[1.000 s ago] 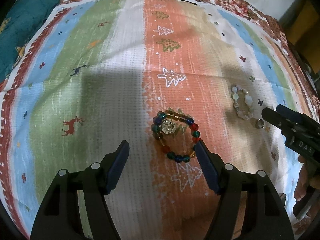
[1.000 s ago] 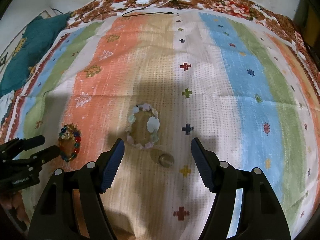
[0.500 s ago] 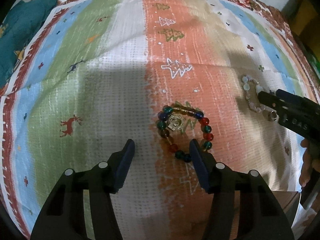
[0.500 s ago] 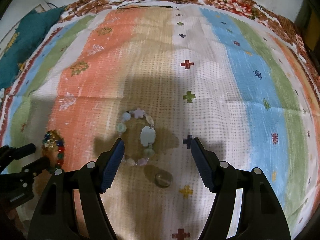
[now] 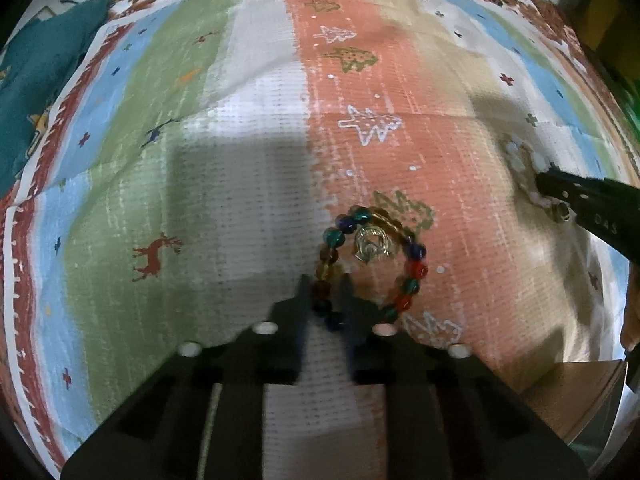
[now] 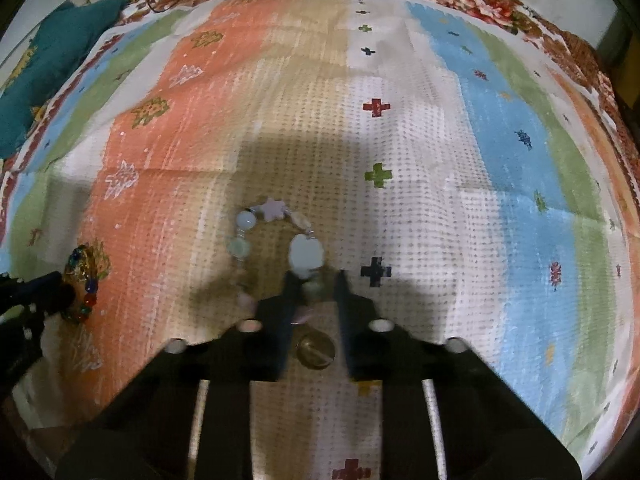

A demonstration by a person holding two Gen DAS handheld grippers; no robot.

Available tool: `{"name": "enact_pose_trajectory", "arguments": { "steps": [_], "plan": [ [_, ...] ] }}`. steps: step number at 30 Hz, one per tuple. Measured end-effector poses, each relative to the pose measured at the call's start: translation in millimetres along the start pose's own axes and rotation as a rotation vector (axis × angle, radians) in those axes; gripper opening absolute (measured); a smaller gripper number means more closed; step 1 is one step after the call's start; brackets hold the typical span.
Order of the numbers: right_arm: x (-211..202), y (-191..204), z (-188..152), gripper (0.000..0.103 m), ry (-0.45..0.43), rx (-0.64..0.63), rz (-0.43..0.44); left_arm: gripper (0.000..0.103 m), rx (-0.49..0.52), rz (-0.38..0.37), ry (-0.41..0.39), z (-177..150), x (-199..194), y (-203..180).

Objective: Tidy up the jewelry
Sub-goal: 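Lift the multicolour bracelet with the left tool while the right tool carries the white-and-pink bracelet to the tin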

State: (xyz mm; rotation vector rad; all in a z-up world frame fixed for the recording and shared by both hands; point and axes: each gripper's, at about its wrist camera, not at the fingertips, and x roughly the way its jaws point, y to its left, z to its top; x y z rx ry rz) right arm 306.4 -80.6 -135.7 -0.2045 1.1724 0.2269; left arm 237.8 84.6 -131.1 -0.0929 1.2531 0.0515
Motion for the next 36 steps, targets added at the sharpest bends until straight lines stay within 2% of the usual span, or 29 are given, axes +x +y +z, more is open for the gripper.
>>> {"name": "enact_pose_trajectory", "arguments": {
  "steps": [6, 16, 26, 36],
  "plan": [
    [-11.2, -0.3, -2.3, 0.012, -0.004, 0.015, 0.043, 0.009, -0.022, -0.045, 0.006, -1.7, -11.5, 4.6],
    [-48.1, 11.5, -7.3, 0.012, -0.059, -0.004, 0.079, 0.009, -0.043, -0.105, -0.083, -6.3, -55.1, 6.5],
    [-80.7, 14.2, -22.5, 0.012, -0.104, -0.020, 0.089, 0.009, -0.038, -0.124, -0.142, 0.5, -76.6, -3.0],
    [-106.1, 19.3, -30.2, 0.012, -0.148, -0.042, 0.085, 0.009, -0.028, -0.131, -0.162, -5.2, -88.1, -9.0]
  ]
}}
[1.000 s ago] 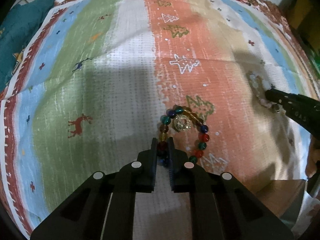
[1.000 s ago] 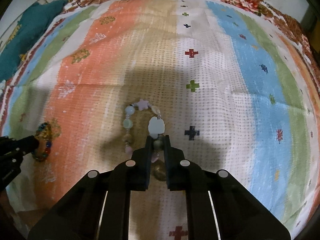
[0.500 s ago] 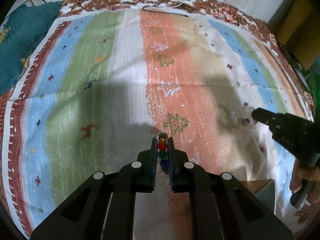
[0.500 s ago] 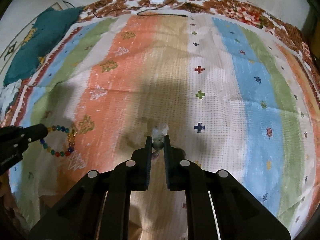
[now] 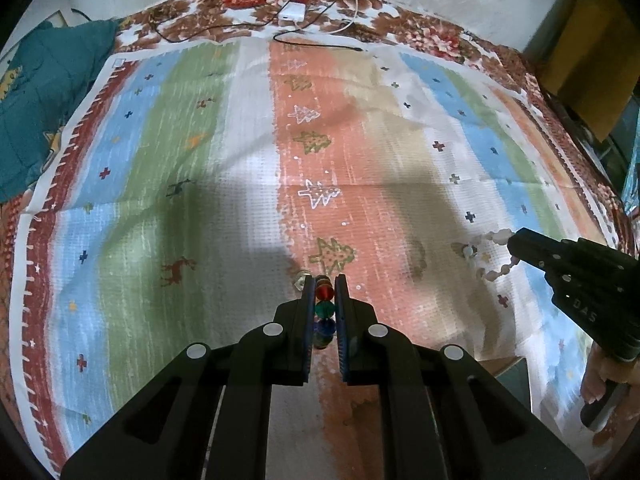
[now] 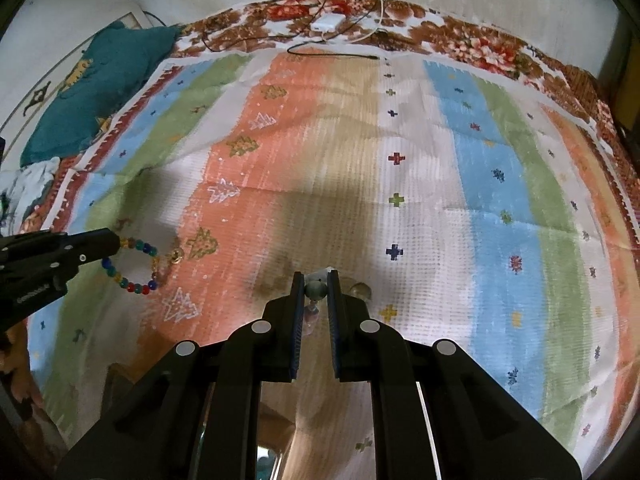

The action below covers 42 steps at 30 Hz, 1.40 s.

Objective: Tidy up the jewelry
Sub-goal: 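Lift the multicolour bracelet with the left tool while the right tool carries the white-and-pink bracelet to the tin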

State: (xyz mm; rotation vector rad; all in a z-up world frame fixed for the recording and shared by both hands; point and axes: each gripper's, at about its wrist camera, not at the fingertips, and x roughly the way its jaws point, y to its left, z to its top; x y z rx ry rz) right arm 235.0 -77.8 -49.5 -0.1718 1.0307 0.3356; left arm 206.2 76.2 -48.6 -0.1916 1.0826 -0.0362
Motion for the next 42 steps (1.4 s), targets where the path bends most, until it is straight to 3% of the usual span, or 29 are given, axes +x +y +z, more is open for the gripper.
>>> {"name": "enact_pose_trajectory", "arguments": {
  "steps": [22, 42],
  "plan": [
    [-60.0, 13.6, -16.9, 0.012, -0.108, -0.020, 0.045, 0.009, 0.062, -0.069, -0.084, -13.1, -45.9, -36.5],
    [-88.3, 29.5, -41.0, 0.012, -0.143, -0.055, 0.080, 0.009, 0.113, -0.099, -0.147, -33.8, -80.0, -58.0]
  ]
}}
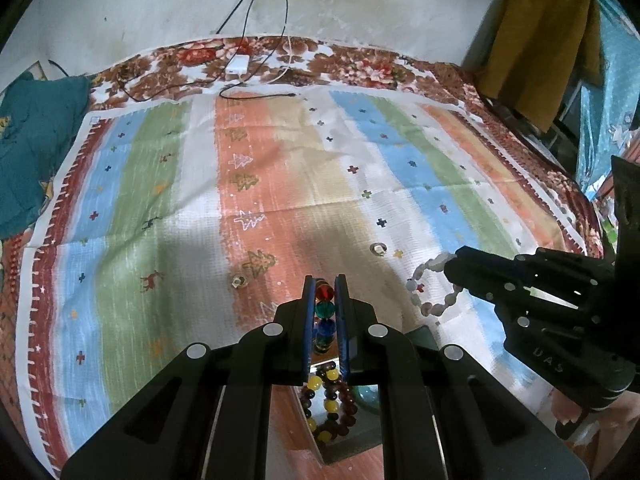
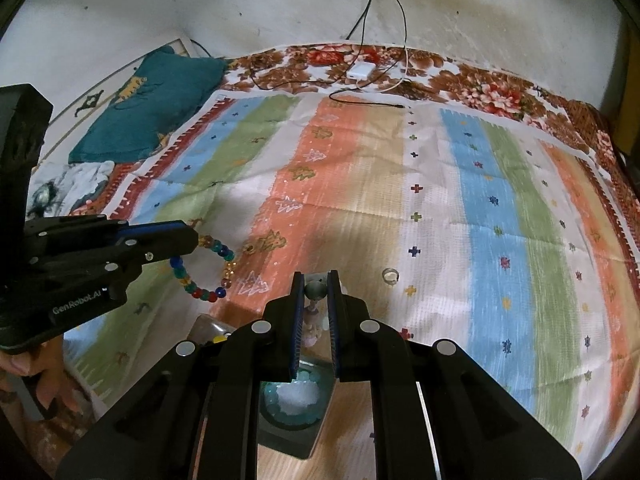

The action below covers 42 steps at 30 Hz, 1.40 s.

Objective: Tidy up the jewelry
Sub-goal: 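Lift the multicolour bracelet with the left tool while the right tool carries the white-and-pink bracelet to the tin, then open the left tool over the tin while the right tool releases the white-and-pink bracelet into it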

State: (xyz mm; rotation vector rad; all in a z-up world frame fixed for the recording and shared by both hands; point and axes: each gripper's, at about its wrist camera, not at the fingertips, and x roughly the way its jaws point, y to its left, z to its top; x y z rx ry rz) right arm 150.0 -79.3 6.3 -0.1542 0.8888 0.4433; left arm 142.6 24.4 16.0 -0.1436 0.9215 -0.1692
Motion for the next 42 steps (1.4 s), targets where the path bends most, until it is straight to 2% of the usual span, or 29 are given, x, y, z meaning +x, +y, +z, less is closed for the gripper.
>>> {"name": "enact_pose_trajectory", "arguments": {
  "steps": [20, 37, 42],
  "plan": [
    [-17.7, 10.9, -32.3, 0.012, 0.011, -0.021, 0.027, 0.009, 0.027, -0.020, -0.026, -35.9, -26.9, -17.9],
    [-23.2, 20.8, -53.3, 0.012, 0.031, -0.036, 0.045, 0.009, 0.028, -0.021, -0.016, -59.9, -31.2, -26.3],
    [-16.5, 19.6, -55.5, 0.012, 0.064, -0.023, 0.056, 0.009, 0.032, -0.018, 0.006, -62.8, -27.2, -28.9]
  ]
}}
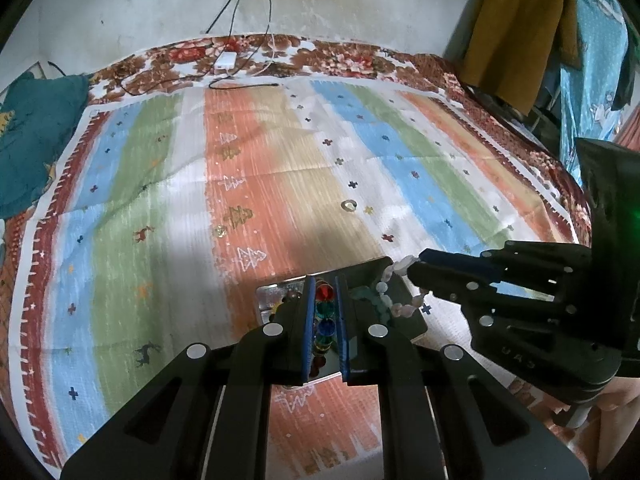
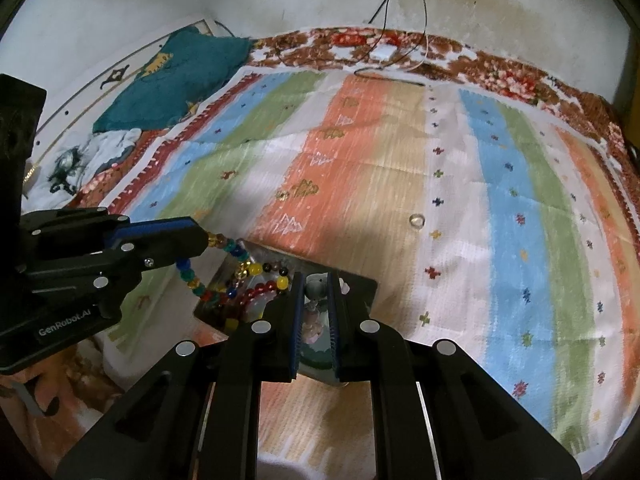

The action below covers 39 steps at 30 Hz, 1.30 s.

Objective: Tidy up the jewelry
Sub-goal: 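Open the left tool over the tin while the right tool releases the white-and-pink bracelet into it, then move the left tool toward one gold ring while the right tool approaches the other ring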

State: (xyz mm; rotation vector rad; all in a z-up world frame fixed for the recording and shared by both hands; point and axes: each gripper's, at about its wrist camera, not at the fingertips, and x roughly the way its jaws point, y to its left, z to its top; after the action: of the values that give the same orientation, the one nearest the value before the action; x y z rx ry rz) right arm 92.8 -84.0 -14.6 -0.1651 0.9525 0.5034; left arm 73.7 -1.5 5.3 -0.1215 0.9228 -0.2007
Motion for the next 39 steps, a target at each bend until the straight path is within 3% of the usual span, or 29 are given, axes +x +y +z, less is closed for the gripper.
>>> {"name": "enact_pose_trajectory", "arguments": {
  "steps": [2, 3, 4, 7, 17, 30, 39],
  "plan": [
    [0.9, -3.0, 0.5, 0.014, 0.004, 0.010, -0.007, 0.013, -0.018, 0.011, 0.015, 0.5, 3.9, 2.9],
    [0.5, -4.7, 1.1, 0.022, -0.001, 0.018, -0.014, 0.026, -0.032, 0.020, 0.017, 1.2, 4.9, 5.4],
    [-0.2, -6.3, 1.6, 0.032, -0.007, 0.025, -0.023, 0.030, -0.049, 0.028, 0.014, 2.1, 5.1, 8.9],
    [1.3, -11.1, 3.5, 0.041, -0.008, 0.034, -0.049, 0.037, -0.085, 0.042, 0.004, 4.6, 3.8, 19.1],
    [7.5, -30.8, 9.9, 0.052, 0.001, 0.094, -0.068, 0.065, -0.169, 0.058, 0.008, 11.2, 10.6, 42.0],
    [18.6, -45.9, 21.9, 0.063, 0.014, 0.125, -0.086, 0.082, -0.209, 0.045, 0.047, 25.5, 33.8, 55.7],
    [37.0, -58.1, 35.1, 0.064, 0.040, 0.145, -0.107, 0.085, -0.235, 0.073, 0.089, 31.8, 51.8, 74.8]
  ]
}}
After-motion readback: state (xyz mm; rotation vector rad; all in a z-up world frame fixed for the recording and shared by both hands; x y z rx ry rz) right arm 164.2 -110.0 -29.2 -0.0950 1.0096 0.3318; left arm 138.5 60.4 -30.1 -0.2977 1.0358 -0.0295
